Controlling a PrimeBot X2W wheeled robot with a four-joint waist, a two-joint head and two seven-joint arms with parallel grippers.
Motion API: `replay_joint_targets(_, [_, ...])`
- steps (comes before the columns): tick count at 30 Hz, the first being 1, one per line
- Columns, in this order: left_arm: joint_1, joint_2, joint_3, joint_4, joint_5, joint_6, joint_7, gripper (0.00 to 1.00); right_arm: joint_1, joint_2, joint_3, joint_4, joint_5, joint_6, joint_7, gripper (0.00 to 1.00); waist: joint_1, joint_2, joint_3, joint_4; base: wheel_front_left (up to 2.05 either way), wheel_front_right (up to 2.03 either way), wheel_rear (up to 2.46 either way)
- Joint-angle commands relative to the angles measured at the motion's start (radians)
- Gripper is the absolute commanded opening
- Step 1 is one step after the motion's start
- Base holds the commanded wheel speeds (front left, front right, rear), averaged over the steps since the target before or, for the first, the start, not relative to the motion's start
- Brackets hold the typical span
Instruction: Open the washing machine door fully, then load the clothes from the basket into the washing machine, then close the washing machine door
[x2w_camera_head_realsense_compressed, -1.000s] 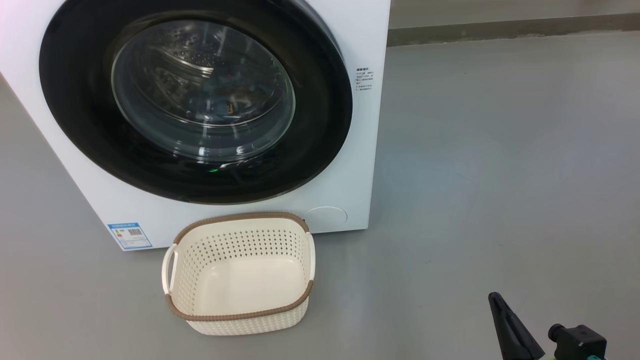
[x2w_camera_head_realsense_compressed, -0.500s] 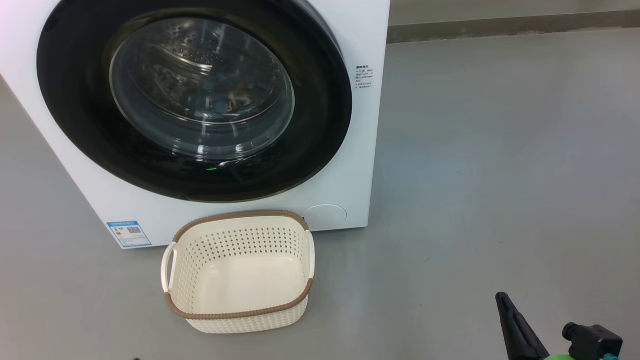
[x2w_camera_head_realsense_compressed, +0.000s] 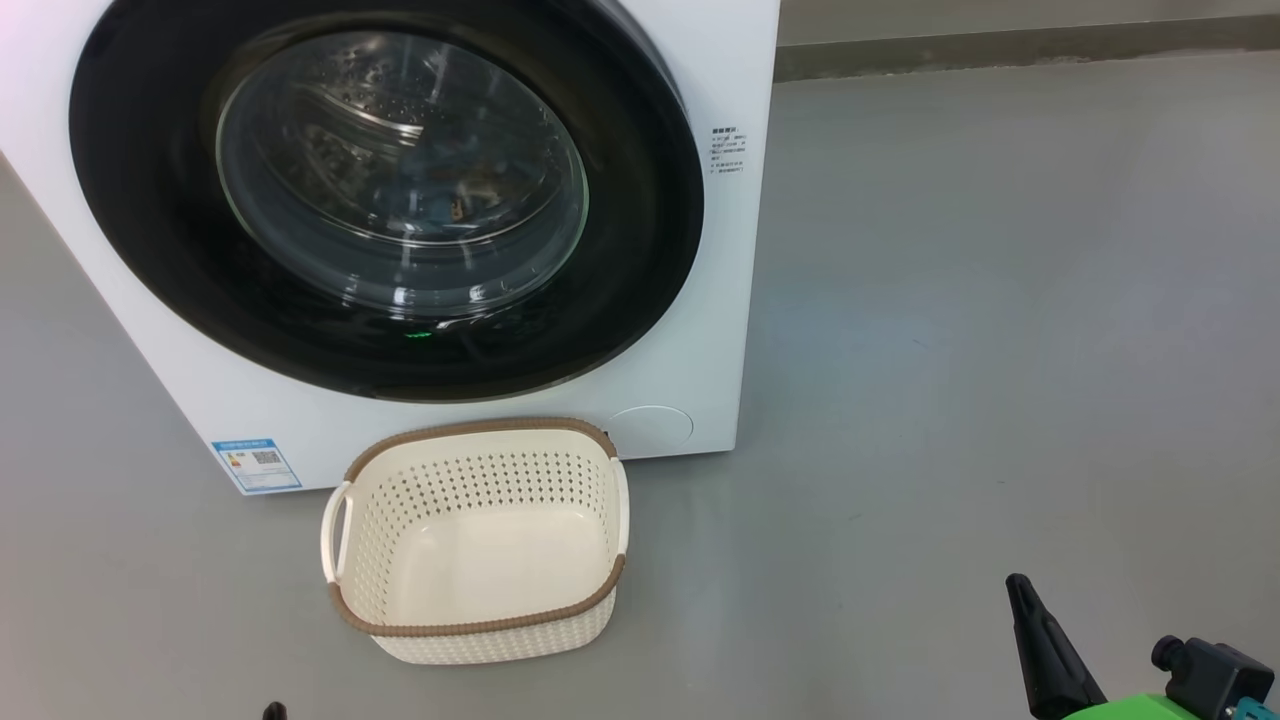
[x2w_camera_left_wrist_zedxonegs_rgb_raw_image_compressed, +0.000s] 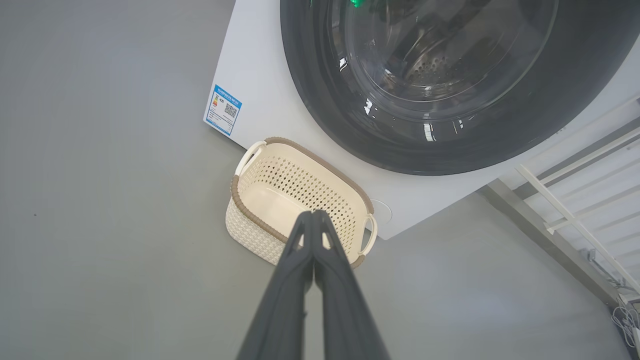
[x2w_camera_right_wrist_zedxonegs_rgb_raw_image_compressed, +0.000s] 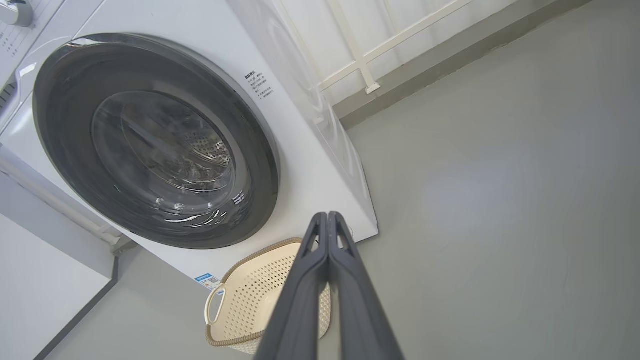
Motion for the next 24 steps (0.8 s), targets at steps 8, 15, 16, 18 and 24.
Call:
replay_joint_targets(8, [-0.06,0.017,0.023,-0.014,-0.107,-0.013,0.027,0.0,-0.056,-0.002,-0.004,-0.015,0.126,-0.002,0.03,0.0,0.0,0.0,0.004,-0.001,0.0,0.0,0.0])
replay_joint_targets(15, [-0.077,0.019,0.027,-0.011,-0.179,-0.019,0.047,0.0,-0.066,-0.002,-0.01,-0.011,0.207,-0.003,0.051,0.0,0.0,0.0,0.006,-0.001,0.0,0.0,0.0])
replay_joint_targets(16, [-0.079,0.019,0.028,-0.011,-0.189,-0.02,0.05,0.0,-0.067,-0.002,-0.011,-0.01,0.219,-0.003,0.054,0.0,0.0,0.0,0.007,-0.001,0.0,0.0,0.0])
replay_joint_targets(18, [-0.084,0.02,0.029,-0.01,-0.21,-0.022,0.056,0.0,-0.07,-0.001,-0.013,-0.009,0.242,-0.003,0.06,0.0,0.0,0.0,0.008,-0.001,0.0,0.0,0.0])
replay_joint_targets(24, [-0.098,0.021,0.033,-0.008,-0.272,-0.027,0.074,0.0,-0.079,-0.001,-0.018,-0.005,0.311,-0.003,0.077,0.0,0.0,0.0,0.01,-0.002,0.0,0.0,0.0])
